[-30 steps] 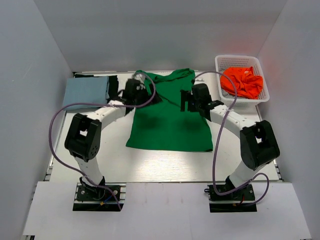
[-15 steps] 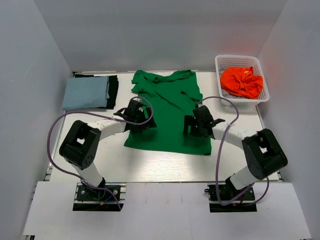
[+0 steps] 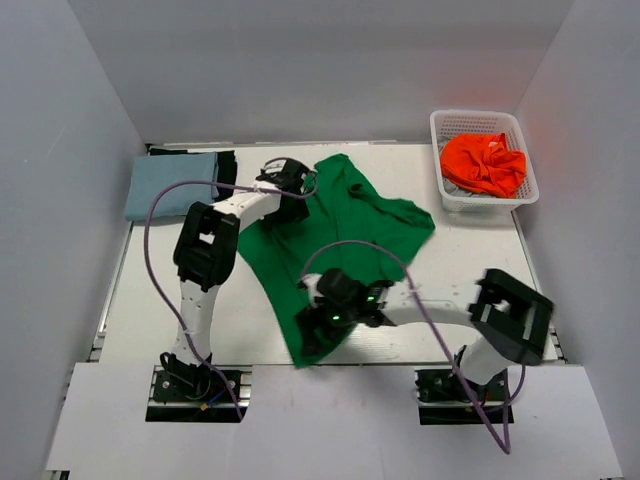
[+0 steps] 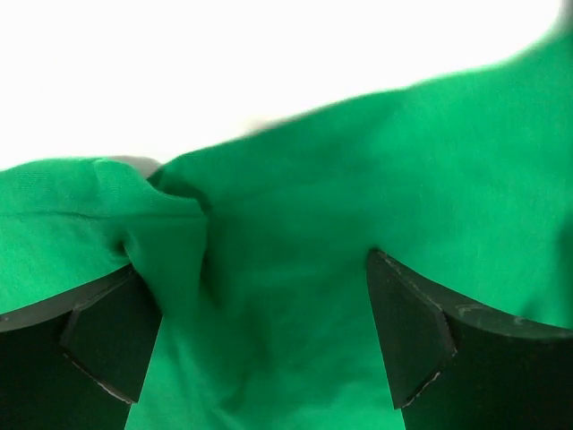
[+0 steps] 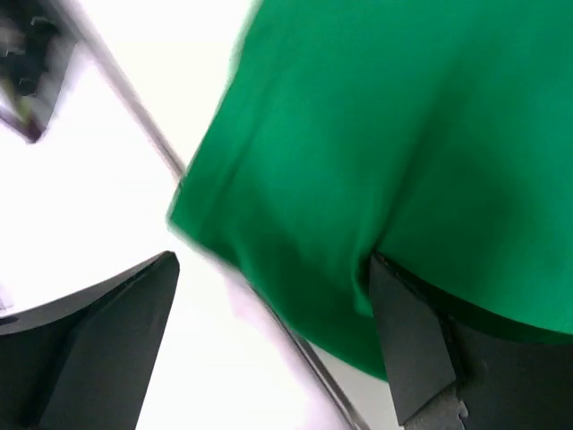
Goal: Fold and stack the t-shirts
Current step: Flatten out the tshirt
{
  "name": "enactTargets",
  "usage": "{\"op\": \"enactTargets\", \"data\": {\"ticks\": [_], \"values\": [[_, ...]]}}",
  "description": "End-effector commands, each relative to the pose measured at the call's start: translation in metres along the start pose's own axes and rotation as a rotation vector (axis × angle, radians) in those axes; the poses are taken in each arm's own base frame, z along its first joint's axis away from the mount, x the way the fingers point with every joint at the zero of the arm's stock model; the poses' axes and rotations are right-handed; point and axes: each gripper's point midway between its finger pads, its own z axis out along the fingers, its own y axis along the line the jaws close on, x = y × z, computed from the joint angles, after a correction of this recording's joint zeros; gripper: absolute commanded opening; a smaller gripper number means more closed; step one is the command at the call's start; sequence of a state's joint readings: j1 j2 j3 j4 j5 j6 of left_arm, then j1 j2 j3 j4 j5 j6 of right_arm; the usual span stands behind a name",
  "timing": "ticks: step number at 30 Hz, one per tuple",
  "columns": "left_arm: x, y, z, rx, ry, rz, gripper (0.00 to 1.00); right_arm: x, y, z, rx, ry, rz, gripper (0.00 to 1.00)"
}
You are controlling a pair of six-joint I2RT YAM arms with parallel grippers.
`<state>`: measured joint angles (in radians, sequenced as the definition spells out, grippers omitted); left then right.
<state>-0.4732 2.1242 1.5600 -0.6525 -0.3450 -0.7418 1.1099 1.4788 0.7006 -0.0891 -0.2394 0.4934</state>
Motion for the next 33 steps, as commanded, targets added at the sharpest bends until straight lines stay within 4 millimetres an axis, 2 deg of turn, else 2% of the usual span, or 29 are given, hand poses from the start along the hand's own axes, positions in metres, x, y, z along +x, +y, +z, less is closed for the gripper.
{"op": "enactTargets", "data": {"ticks": [1,2,3,4,5,6,7,8,9,10,11,13,14,15,16,17,18,19,20,21,22,23,25,26,27,28,29,30,33], "values": [[0.024,0.016,0.057,-0.110,0.135,0.035,1.00,-0.018,0.056,0.024,-0.170,0.059,-0.228,0.90],[-0.004,0.002,0.057,-0.076,0.090,0.017,1.00,-0.013,0.066,0.030,-0.185,0.082,-0.272,0.90],[-0.009,-0.006,0.060,-0.054,0.086,0.036,1.00,-0.010,0.063,0.043,-0.187,0.107,-0.323,0.90],[-0.013,-0.006,0.068,-0.056,0.084,0.041,1.00,-0.028,0.081,0.043,-0.232,0.070,-0.352,0.90],[-0.029,-0.022,0.064,-0.001,0.055,0.040,1.00,-0.032,0.091,0.045,-0.265,0.053,-0.392,0.90],[-0.041,-0.027,0.066,0.028,0.032,0.054,1.00,-0.037,0.093,0.045,-0.266,0.042,-0.397,0.90],[-0.051,-0.036,0.062,0.063,0.011,0.058,1.00,-0.052,0.094,0.043,-0.236,-0.006,-0.417,0.90],[-0.066,-0.050,0.054,0.118,-0.021,0.064,1.00,-0.058,0.095,0.041,-0.228,-0.032,-0.428,0.90],[-0.072,-0.059,0.051,0.177,-0.020,0.069,1.00,-0.075,0.099,0.025,-0.208,-0.115,-0.438,0.90],[-0.079,-0.066,0.047,0.211,-0.036,0.094,1.00,-0.086,0.102,0.019,-0.207,-0.173,-0.451,0.90],[-0.090,-0.077,0.033,0.266,-0.051,0.099,1.00,-0.095,0.099,0.005,-0.169,-0.235,-0.453,0.90],[-0.103,-0.082,0.015,0.299,-0.086,0.116,1.00,-0.108,0.101,-0.025,-0.161,-0.351,-0.454,0.90],[-0.109,-0.084,0.005,0.318,-0.097,0.114,1.00,-0.108,0.080,-0.024,-0.073,-0.374,-0.425,0.90],[-0.124,-0.086,-0.019,0.344,-0.141,0.116,1.00,-0.110,0.072,-0.036,-0.040,-0.396,-0.378,0.90],[-0.119,-0.080,-0.022,0.339,-0.132,0.119,1.00,-0.115,0.051,-0.045,0.064,-0.447,-0.341,0.90],[-0.120,-0.075,-0.031,0.334,-0.142,0.116,1.00,-0.118,0.040,-0.052,0.111,-0.466,-0.315,0.90],[-0.106,-0.065,-0.030,0.317,-0.115,0.123,1.00,-0.110,0.021,-0.054,0.175,-0.435,-0.251,0.90],[-0.118,-0.059,-0.059,0.335,-0.169,0.109,1.00,-0.117,0.014,-0.070,0.221,-0.490,-0.204,0.90],[-0.115,-0.049,-0.067,0.316,-0.175,0.107,1.00,-0.112,-0.008,-0.074,0.292,-0.499,-0.153,0.90],[-0.092,-0.031,-0.059,0.277,-0.134,0.118,1.00,-0.106,-0.021,-0.081,0.334,-0.490,-0.121,0.90],[-0.100,-0.024,-0.091,0.305,-0.191,0.078,1.00,-0.101,-0.044,-0.089,0.411,-0.518,-0.056,0.90],[-0.066,-0.005,-0.081,0.266,-0.140,0.090,1.00,-0.095,-0.057,-0.093,0.452,-0.506,-0.024,0.90],[-0.045,0.009,-0.093,0.287,-0.152,0.063,1.00,-0.092,-0.075,-0.106,0.517,-0.544,0.050,0.90],[-0.051,0.014,-0.118,0.339,-0.221,0.019,1.00,-0.087,-0.089,-0.113,0.581,-0.548,0.082,0.90],[-0.011,0.029,-0.105,0.344,-0.144,0.029,1.00,-0.081,-0.096,-0.114,0.602,-0.535,0.102,0.90],[0.001,0.033,-0.106,0.368,-0.134,0.002,1.00,-0.083,-0.104,-0.117,0.614,-0.548,0.134,0.90],[0.024,0.044,-0.096,0.371,-0.116,-0.003,1.00,-0.078,-0.109,-0.115,0.621,-0.536,0.145,0.90],[0.022,0.047,-0.106,0.400,-0.154,-0.013,1.00,-0.081,-0.115,-0.117,0.632,-0.549,0.157,0.90],[0.031,0.053,-0.103,0.402,-0.160,-0.002,1.00,-0.081,-0.130,-0.111,0.667,-0.517,0.176,0.90]]}}
